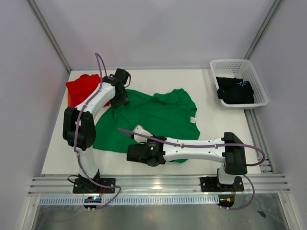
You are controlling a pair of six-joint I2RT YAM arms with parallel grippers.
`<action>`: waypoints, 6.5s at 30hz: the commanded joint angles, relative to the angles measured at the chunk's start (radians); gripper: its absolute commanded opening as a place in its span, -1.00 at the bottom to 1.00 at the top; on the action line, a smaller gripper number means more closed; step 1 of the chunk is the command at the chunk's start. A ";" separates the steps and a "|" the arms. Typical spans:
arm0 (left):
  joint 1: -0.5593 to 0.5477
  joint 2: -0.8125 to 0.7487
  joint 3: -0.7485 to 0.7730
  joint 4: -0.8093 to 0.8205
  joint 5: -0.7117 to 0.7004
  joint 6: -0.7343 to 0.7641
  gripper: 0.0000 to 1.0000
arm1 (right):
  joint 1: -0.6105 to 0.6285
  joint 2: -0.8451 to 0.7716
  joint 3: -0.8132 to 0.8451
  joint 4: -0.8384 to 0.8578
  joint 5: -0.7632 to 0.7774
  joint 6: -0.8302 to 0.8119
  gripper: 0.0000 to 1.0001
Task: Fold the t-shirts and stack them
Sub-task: Flatten out the tshirt
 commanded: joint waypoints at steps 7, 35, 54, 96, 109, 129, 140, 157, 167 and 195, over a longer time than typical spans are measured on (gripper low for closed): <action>0.000 -0.045 -0.009 0.036 0.014 -0.026 0.01 | 0.001 -0.030 0.189 -0.092 0.137 -0.068 -0.94; 0.000 -0.023 0.034 0.031 0.047 -0.044 0.01 | -0.005 -0.118 -0.192 0.201 -0.342 -0.221 -0.20; 0.000 -0.099 0.006 0.011 0.012 -0.012 0.01 | -0.307 -0.017 -0.201 0.291 -0.351 0.122 -0.19; 0.000 -0.077 0.210 -0.082 0.021 0.048 0.02 | -0.641 -0.245 -0.688 0.505 -0.684 0.516 -0.15; 0.000 -0.094 0.278 -0.105 0.001 0.065 0.02 | -0.841 -0.287 -0.796 0.472 -0.810 0.567 -0.12; 0.000 -0.143 0.291 -0.114 -0.012 0.068 0.03 | -1.019 -0.524 -0.847 0.316 -0.783 0.579 -0.12; 0.000 -0.192 0.247 -0.096 -0.031 0.069 0.04 | -1.120 -0.725 -0.810 0.279 -0.667 0.540 -0.12; 0.000 -0.198 0.173 -0.059 0.009 0.016 0.03 | -1.108 -0.497 -0.687 0.684 -0.784 0.208 -0.11; 0.000 -0.211 0.166 -0.056 0.012 -0.001 0.03 | -1.109 -0.386 -0.682 0.750 -0.815 0.190 -0.11; 0.000 -0.306 0.166 -0.081 -0.065 -0.012 0.04 | -1.220 -0.142 -0.570 0.491 -0.782 0.300 -0.11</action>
